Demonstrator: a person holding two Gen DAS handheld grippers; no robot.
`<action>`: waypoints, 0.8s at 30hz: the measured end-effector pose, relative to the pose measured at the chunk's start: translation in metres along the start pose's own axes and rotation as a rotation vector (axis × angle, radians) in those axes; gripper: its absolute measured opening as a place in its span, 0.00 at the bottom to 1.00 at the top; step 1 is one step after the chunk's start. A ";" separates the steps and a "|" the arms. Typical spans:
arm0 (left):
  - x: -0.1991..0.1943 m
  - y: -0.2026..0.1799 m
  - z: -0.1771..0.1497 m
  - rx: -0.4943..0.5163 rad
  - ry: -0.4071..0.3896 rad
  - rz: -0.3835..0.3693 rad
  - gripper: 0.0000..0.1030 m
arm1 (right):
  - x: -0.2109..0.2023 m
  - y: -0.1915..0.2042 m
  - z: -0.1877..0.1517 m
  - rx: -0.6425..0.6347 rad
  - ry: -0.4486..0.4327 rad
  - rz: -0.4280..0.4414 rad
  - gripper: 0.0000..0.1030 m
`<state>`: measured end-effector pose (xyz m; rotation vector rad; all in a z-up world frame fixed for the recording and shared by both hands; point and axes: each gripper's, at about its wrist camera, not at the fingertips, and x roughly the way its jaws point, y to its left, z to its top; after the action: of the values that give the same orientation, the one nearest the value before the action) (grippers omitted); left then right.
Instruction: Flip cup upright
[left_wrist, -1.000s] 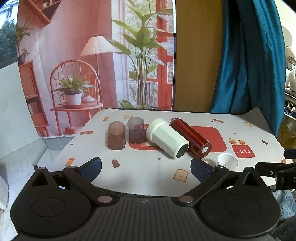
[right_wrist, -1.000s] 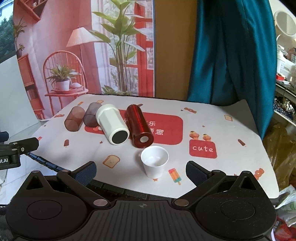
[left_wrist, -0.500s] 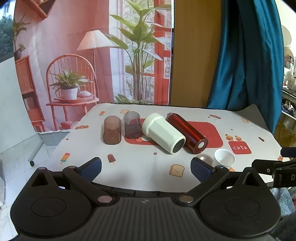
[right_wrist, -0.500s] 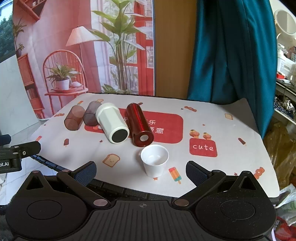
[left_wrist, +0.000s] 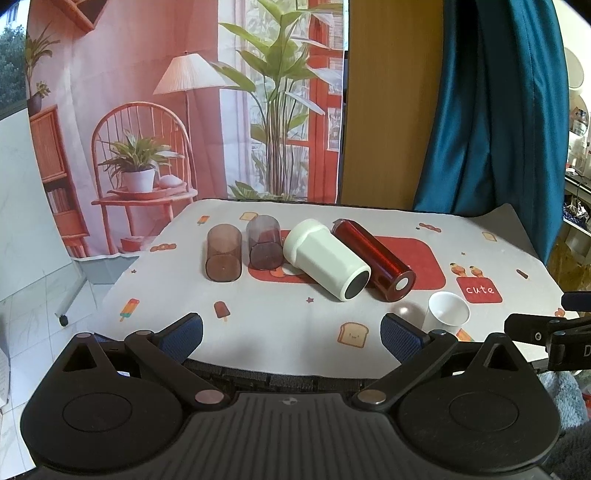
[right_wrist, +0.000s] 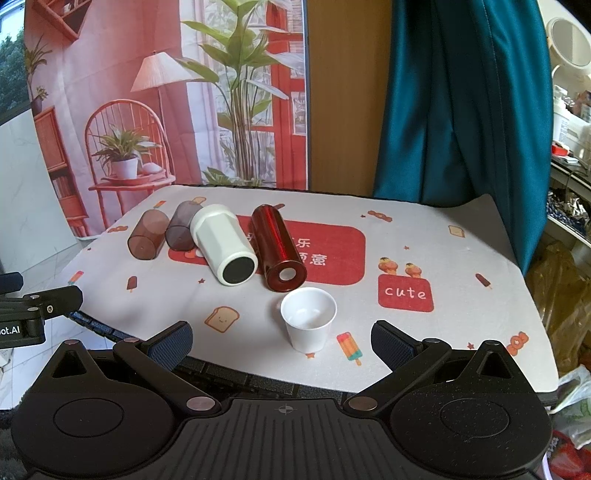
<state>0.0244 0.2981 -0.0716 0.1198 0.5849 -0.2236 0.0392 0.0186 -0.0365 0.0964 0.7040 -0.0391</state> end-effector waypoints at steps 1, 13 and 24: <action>0.000 0.000 0.000 0.000 0.000 0.000 1.00 | 0.000 0.000 0.000 0.000 0.000 0.000 1.00; 0.000 0.000 0.000 0.000 0.004 0.000 1.00 | 0.000 0.000 0.000 0.000 0.000 0.000 1.00; 0.002 -0.001 -0.003 -0.002 0.013 -0.002 1.00 | 0.001 -0.001 0.000 0.002 0.000 -0.001 1.00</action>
<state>0.0236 0.2977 -0.0753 0.1193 0.5983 -0.2241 0.0396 0.0181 -0.0370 0.0978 0.7040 -0.0402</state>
